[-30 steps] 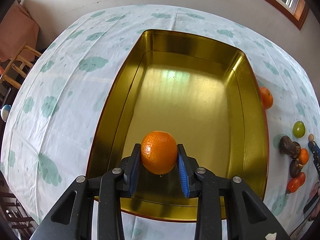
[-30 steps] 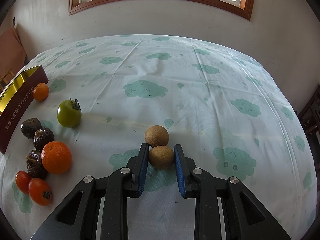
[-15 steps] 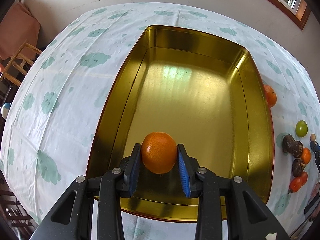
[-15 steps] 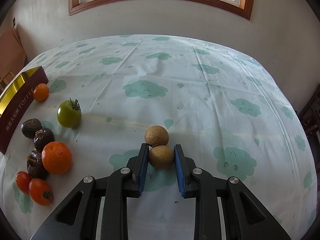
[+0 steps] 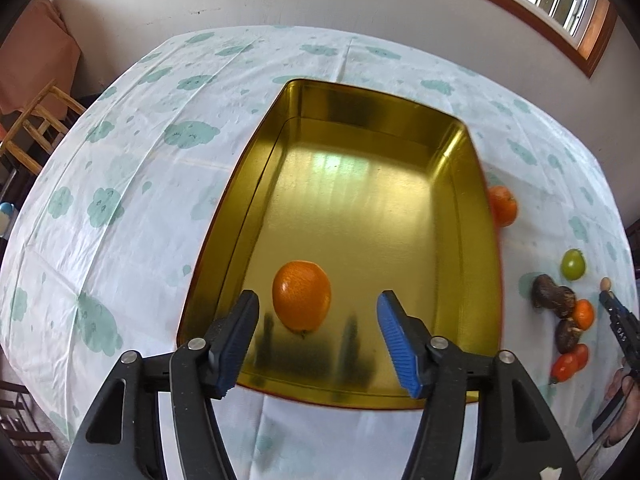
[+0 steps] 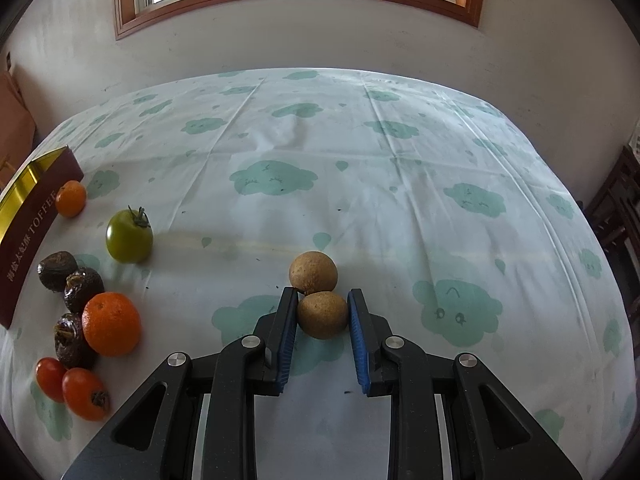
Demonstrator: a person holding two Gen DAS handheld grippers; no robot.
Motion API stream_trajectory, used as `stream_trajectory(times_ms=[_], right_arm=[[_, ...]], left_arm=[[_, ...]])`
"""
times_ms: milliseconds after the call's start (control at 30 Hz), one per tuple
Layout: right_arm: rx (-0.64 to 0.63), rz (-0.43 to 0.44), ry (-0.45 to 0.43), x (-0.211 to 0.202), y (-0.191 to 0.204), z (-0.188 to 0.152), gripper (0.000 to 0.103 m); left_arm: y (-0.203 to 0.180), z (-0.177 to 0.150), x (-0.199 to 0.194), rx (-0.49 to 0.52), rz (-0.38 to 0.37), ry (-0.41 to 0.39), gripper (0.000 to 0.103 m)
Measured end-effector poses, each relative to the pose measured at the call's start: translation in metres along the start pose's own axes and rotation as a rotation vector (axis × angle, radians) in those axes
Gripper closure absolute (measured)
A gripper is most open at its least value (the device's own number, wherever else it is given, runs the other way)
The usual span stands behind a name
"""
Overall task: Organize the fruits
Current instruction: 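Carry the tan fruits into the tin and open the right gripper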
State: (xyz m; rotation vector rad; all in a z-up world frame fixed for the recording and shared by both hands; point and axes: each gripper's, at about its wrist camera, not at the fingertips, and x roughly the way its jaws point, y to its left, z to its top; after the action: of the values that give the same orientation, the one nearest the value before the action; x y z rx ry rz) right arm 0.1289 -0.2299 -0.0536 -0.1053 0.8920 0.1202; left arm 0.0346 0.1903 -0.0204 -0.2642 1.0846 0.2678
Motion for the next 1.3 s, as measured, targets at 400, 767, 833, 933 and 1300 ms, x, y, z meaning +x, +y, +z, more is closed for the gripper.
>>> stream_trajectory(times_ms=[400,767,833,933,1300], right_arm=[[-0.079,0.088,-0.064,-0.038,0.048,0.021,0.077],[-0.261,0.323,-0.094,-0.06,0.179,0.038,0.077],[-0.294,0.352,-0.096,-0.064,0.199,0.038,0.077],[-0.352,0.397,-0.095,-0.068,0.234,0.038,0.077],[-0.522,0.419,-0.019,-0.046,0.324,0.036,0.077]], left_arm=[[0.008,-0.011,-0.03,-0.049,-0.027,-0.07,0.028],[0.044,-0.024,-0.048,-0.128,0.029,-0.118,0.019],[0.051,-0.026,-0.049,-0.141,0.046,-0.123,0.018],[0.063,-0.029,-0.05,-0.166,0.055,-0.126,0.017],[0.092,-0.041,-0.042,-0.205,0.113,-0.093,0.015]])
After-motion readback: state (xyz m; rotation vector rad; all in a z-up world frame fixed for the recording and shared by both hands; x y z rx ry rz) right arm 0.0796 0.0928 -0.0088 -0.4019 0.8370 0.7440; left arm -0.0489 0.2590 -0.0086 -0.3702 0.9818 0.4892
